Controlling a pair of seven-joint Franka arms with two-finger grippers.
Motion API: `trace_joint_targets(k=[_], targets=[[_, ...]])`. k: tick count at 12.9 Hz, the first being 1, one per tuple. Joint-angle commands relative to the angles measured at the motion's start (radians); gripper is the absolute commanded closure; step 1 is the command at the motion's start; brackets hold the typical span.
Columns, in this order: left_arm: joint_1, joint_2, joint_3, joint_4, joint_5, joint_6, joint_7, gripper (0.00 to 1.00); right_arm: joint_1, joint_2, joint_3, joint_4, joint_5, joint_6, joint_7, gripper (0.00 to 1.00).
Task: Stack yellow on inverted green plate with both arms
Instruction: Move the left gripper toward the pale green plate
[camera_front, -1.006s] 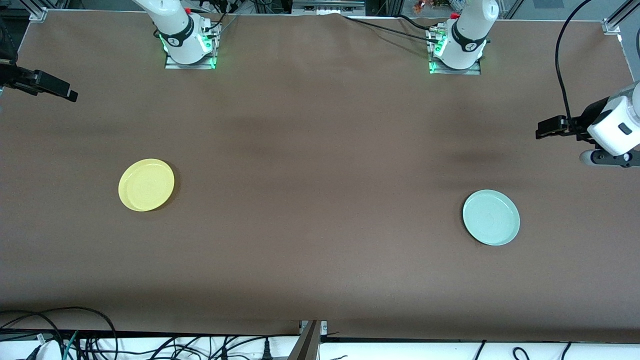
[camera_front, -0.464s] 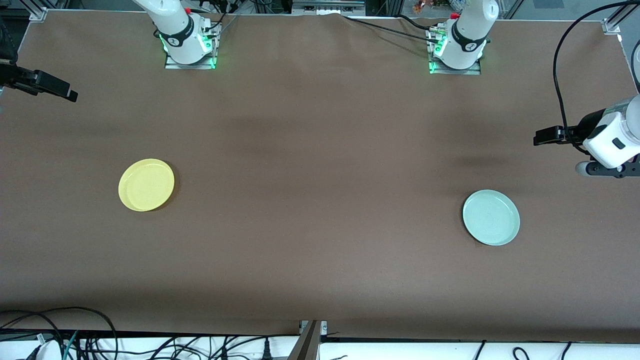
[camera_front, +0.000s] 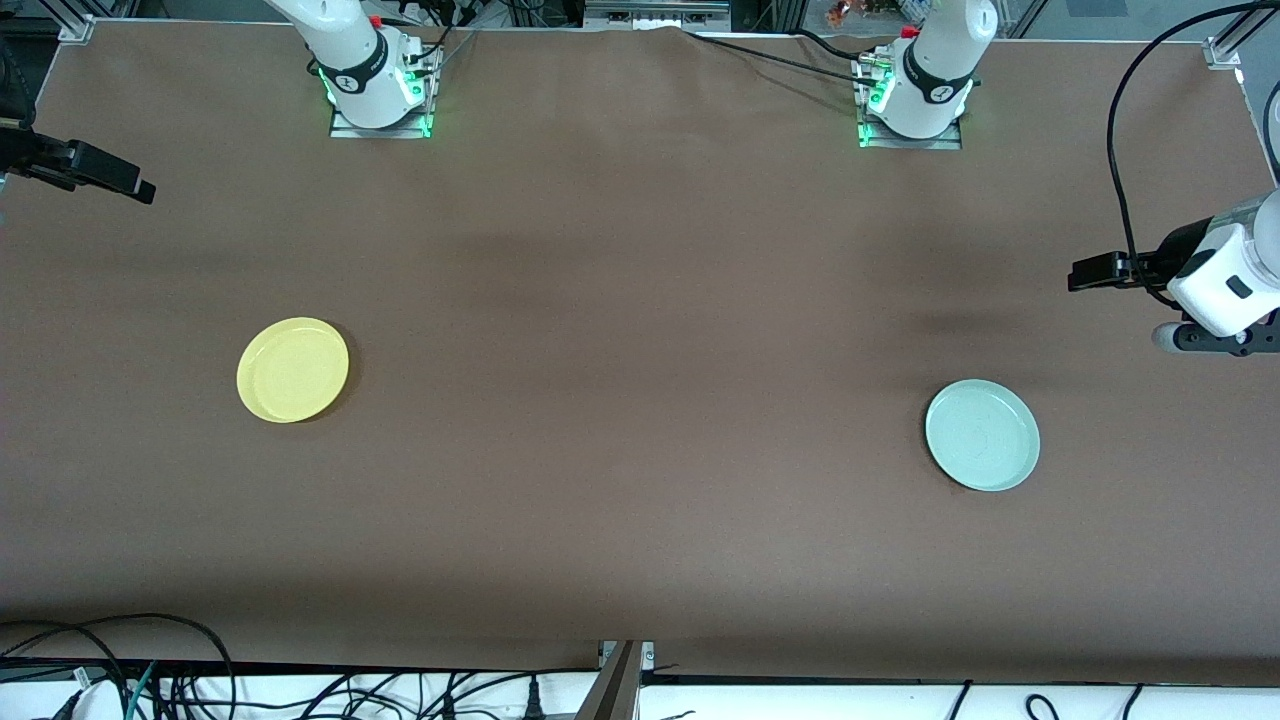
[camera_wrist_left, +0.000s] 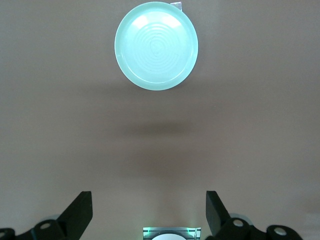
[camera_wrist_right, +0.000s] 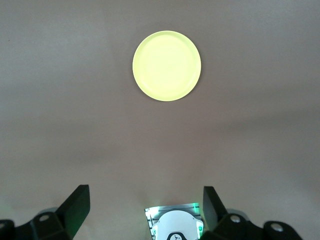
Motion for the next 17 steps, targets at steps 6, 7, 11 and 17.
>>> trace_joint_targets(k=[6, 7, 11, 17], targets=[[0.003, -0.001, -0.003, 0.017, 0.045, -0.002, -0.002, 0.0, 0.001, -0.005, 0.001, 0.011, -0.005, -0.018, 0.001, 0.0], [0.001, -0.001, -0.003, 0.015, 0.045, -0.002, -0.002, 0.0, 0.001, -0.005, 0.001, 0.011, -0.005, -0.018, 0.003, 0.0], [0.003, 0.0, -0.003, 0.015, 0.045, 0.0, 0.0, 0.0, 0.001, -0.005, -0.001, 0.011, -0.005, -0.017, 0.003, 0.0], [0.003, 0.077, -0.003, 0.003, 0.045, 0.085, -0.002, 0.0, 0.001, -0.005, 0.001, 0.011, -0.005, -0.017, 0.003, 0.0]])
